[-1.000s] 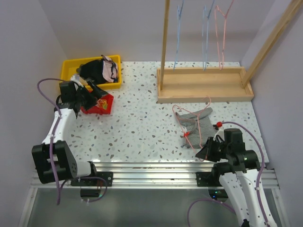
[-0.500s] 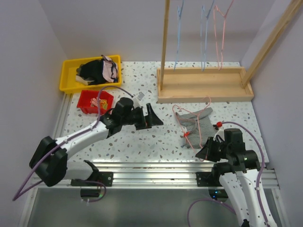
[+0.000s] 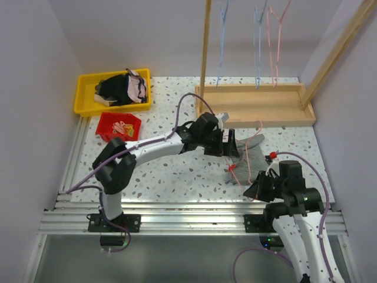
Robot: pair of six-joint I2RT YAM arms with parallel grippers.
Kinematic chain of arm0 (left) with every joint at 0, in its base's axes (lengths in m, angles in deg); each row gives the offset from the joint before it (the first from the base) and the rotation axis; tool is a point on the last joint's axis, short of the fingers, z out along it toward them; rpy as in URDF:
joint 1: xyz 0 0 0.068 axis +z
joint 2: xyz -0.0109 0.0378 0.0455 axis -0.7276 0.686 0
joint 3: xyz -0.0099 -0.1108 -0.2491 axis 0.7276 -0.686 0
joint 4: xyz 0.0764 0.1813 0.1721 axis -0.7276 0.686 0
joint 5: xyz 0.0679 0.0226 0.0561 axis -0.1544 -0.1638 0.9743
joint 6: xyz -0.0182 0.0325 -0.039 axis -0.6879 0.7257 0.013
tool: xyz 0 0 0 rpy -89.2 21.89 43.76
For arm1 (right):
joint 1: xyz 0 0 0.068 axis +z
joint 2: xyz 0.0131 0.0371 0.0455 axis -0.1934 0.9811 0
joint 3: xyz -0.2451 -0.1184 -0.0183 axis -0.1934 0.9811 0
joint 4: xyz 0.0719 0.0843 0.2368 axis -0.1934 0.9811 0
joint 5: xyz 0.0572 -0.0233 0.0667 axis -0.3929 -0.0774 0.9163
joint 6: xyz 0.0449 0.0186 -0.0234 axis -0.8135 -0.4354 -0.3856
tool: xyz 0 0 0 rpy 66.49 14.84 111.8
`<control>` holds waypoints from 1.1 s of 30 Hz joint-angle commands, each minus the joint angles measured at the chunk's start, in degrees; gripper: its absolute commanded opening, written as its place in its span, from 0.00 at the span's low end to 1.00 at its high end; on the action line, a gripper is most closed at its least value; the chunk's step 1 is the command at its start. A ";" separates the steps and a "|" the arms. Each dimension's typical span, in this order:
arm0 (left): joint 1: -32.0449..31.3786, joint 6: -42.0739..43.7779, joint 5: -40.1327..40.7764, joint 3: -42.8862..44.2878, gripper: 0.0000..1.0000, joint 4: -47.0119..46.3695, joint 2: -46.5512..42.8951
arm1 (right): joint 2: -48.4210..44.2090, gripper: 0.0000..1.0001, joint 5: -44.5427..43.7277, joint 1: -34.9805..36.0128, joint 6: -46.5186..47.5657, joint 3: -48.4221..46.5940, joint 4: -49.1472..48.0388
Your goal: Remove the underwear clipped to the hanger
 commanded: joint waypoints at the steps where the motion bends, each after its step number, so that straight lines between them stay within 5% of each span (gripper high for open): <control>1: -2.15 5.20 2.60 6.85 1.00 8.75 5.03 | 0.23 0.00 0.28 0.18 -0.25 -0.26 1.53; 7: -4.17 6.00 4.55 10.91 0.99 12.20 8.65 | 0.40 0.00 0.46 0.18 -0.16 -0.18 1.44; 16: -5.93 5.56 2.79 13.54 0.71 11.58 12.52 | 0.23 0.00 0.81 0.18 -0.16 -0.09 1.18; 25: -6.28 6.00 3.93 12.14 0.70 12.54 12.61 | -0.21 0.00 1.16 0.18 0.10 -0.09 1.18; 28: -6.37 6.18 4.02 12.14 0.59 12.90 12.61 | -0.47 0.00 1.16 0.18 0.01 0.00 1.18; 32: -6.37 6.09 4.37 11.00 0.26 13.16 12.17 | -0.65 0.00 1.25 0.18 0.01 0.00 1.26; 33: -6.28 6.09 4.46 10.73 0.26 13.16 11.91 | -0.65 0.00 1.34 0.18 -0.07 -0.09 1.26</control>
